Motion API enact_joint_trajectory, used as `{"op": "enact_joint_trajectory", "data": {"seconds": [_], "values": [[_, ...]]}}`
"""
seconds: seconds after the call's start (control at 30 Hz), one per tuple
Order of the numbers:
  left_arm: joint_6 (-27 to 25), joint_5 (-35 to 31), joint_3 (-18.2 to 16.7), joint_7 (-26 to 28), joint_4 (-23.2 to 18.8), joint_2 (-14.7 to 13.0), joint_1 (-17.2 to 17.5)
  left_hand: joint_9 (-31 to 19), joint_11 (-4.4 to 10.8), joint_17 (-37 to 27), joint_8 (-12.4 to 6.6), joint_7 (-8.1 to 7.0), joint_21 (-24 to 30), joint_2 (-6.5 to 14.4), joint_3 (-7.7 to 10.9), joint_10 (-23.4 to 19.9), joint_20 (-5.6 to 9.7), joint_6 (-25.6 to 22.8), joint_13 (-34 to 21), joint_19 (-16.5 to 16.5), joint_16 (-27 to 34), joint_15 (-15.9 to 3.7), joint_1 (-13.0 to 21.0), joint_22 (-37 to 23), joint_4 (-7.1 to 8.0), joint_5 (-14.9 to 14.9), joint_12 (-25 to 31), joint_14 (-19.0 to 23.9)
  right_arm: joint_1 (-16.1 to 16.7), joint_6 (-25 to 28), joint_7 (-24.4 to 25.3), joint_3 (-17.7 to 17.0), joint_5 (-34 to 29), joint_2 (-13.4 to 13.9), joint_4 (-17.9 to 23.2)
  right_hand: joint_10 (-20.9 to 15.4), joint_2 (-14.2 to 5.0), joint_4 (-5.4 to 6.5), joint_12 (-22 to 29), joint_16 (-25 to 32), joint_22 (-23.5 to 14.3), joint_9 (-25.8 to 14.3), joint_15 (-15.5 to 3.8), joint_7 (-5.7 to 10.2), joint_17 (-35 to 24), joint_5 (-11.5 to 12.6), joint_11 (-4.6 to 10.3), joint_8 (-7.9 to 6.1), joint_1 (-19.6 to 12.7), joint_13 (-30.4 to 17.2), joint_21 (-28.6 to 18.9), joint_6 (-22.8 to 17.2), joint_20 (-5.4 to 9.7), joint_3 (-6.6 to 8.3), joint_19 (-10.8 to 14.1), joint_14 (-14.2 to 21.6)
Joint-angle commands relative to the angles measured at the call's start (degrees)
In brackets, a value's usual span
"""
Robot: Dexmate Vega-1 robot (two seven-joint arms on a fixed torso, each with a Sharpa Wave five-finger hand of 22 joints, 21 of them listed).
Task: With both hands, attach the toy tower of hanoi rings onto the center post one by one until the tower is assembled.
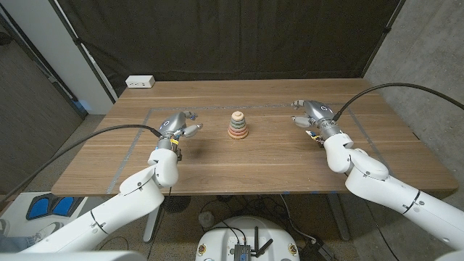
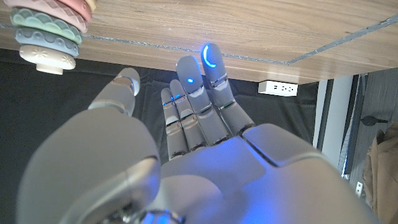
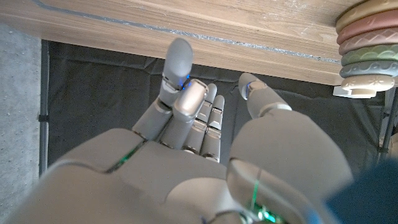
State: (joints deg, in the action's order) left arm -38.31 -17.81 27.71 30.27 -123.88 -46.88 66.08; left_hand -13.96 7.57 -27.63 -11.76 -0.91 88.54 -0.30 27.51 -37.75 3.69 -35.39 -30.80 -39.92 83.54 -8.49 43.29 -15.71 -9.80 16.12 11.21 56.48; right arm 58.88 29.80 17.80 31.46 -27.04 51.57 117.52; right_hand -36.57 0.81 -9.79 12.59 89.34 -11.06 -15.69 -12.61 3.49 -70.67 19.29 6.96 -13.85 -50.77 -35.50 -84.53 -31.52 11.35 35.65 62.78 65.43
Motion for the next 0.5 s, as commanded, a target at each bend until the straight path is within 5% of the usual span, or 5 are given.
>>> {"op": "enact_joint_trajectory", "data": {"seconds": [0.03, 0.5], "values": [[0.5, -0.3, 0.3, -0.3, 0.8, 0.1, -0.3, -0.3, 0.08, -0.2, -0.45, 0.20, 0.1, -0.3, 0.25, 0.3, 8.21, 0.4, -0.2, 0.0, 0.2, -4.06, -0.1, 0.0, 0.17, -0.1, 0.2, -0.1, 0.7, 1.3, 1.6, 0.1, -1.1, -1.5, -0.6, -0.6, 0.08, 0.00, 0.3, 0.0, -0.2, -0.1, 0.25, 0.01, -0.2, 0.3, 0.07, -0.25, -0.8, -0.2, 0.0, -0.8, 1.32, 0.21, 0.4, 0.4], [-1.6, -1.3, 0.4, 0.8, -0.6, 0.7, 0.9, -0.3, -0.02, -0.1, -0.29, 0.22, 0.0, -0.5, 0.14, 0.8, 8.20, 1.1, 0.0, 0.1, 0.1, -4.06, -0.3, 0.3, 0.24, -0.2, 0.2, -0.3, -0.9, -2.1, 1.6, 0.2, 0.0, -1.7, -3.3, 0.0, 0.68, 0.29, -0.2, -0.1, -0.2, -0.4, 0.26, -0.79, -0.2, 0.1, -0.29, -1.11, -0.2, -0.3, 0.0, -2.8, 1.26, -0.32, 0.3, 0.2]]}}
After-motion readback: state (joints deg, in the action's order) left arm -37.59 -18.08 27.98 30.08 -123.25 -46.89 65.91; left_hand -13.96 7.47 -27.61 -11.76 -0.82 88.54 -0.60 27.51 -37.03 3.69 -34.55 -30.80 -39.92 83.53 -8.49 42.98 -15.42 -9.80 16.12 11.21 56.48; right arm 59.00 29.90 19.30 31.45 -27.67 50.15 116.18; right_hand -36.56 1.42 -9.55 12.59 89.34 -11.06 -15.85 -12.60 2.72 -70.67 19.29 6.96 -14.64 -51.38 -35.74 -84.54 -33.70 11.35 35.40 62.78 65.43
